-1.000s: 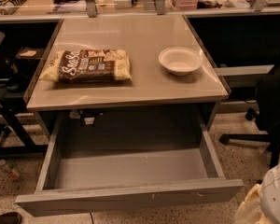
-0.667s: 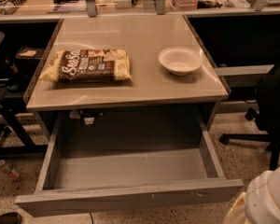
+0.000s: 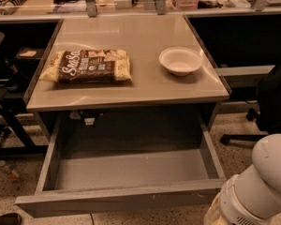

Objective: Close top drawer

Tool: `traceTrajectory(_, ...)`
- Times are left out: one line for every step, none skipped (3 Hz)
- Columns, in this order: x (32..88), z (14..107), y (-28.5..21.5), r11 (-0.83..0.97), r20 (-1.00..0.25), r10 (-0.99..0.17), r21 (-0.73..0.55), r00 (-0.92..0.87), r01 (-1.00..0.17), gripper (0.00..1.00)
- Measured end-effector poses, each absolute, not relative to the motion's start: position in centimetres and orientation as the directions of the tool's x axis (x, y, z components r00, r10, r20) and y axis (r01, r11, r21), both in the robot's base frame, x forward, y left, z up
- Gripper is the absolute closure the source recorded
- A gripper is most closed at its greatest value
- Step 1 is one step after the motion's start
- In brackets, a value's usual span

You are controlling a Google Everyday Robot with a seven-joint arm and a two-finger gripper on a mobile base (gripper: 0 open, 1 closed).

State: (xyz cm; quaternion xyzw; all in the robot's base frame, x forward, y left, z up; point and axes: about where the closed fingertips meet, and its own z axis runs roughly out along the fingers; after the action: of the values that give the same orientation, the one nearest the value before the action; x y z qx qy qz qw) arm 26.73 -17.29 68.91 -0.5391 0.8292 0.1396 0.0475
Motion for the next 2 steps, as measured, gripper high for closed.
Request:
traceTrajectory(28.8, 67.9, -17.0, 0.38, -0.229, -0.885, 0.152, -0.406, -0.913, 1.0)
traceTrajectory(30.8, 67.2, -16.5, 0.367, -0.235, -0.891, 0.127, -0.388, -0.921, 1.0)
